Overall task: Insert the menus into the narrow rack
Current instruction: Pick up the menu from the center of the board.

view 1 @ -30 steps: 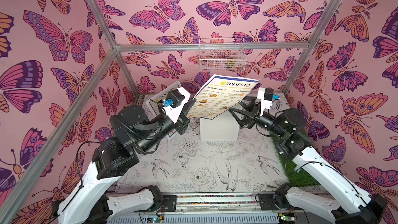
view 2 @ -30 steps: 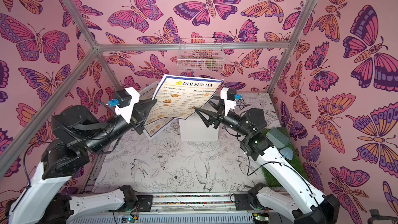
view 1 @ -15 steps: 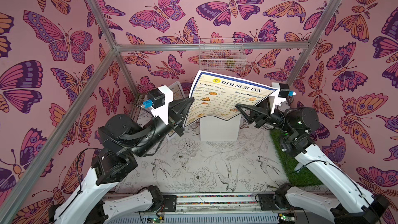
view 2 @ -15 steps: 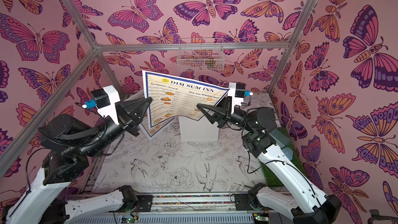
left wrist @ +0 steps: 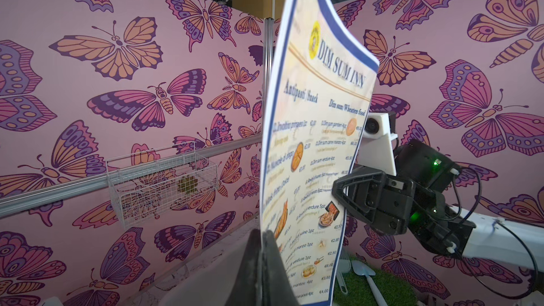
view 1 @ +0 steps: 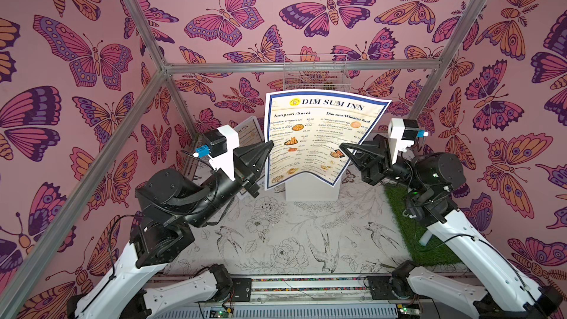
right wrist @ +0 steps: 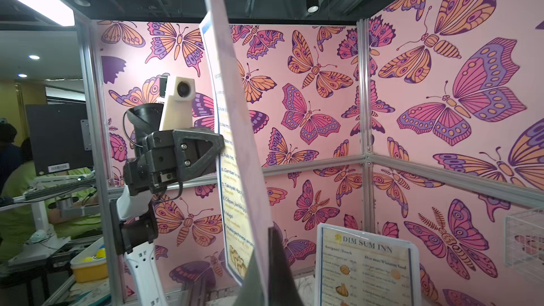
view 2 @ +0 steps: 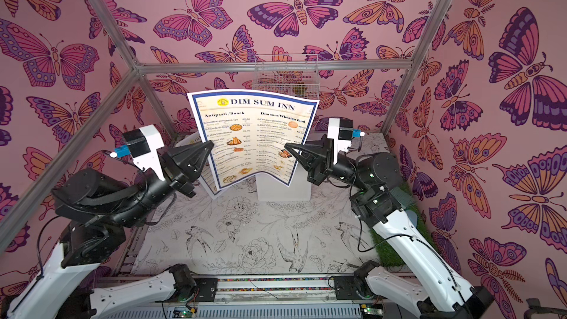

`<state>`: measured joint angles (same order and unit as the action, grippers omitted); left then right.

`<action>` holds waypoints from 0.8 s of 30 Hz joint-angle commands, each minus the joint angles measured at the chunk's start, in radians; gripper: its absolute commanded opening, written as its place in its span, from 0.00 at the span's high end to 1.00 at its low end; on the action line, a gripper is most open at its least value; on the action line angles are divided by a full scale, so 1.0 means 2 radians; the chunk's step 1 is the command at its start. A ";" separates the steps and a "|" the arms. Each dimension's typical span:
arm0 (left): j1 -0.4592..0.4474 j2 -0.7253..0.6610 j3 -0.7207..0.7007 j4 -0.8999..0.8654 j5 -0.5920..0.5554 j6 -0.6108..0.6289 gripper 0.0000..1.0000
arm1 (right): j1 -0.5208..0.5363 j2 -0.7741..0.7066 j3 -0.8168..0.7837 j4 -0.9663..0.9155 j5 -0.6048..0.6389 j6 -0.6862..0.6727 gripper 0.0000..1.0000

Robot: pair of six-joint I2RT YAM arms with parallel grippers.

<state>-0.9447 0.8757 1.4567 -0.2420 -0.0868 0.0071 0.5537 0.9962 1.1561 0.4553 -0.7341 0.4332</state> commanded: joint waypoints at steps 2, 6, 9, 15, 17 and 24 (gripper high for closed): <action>-0.002 -0.009 -0.023 -0.013 0.050 -0.017 0.79 | -0.002 -0.032 0.037 -0.119 -0.015 -0.051 1.00; -0.002 -0.014 -0.036 -0.017 0.097 -0.015 0.64 | -0.002 -0.050 0.059 -0.191 -0.022 -0.070 1.00; -0.002 -0.014 -0.040 -0.019 0.120 -0.010 0.64 | -0.002 -0.051 0.082 -0.238 -0.040 -0.073 1.00; -0.002 -0.008 -0.018 -0.063 0.132 0.013 0.66 | -0.002 -0.043 0.170 -0.445 -0.016 -0.152 1.00; -0.002 -0.007 -0.017 -0.065 0.142 0.013 0.67 | -0.002 -0.043 0.180 -0.464 -0.006 -0.154 1.00; -0.002 0.005 -0.021 -0.051 0.168 0.009 0.74 | -0.002 -0.049 0.174 -0.440 -0.007 -0.122 1.00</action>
<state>-0.9447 0.8780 1.4055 -0.3496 0.2043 0.0193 0.5537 0.9035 1.4990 -0.4046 -0.7593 0.1783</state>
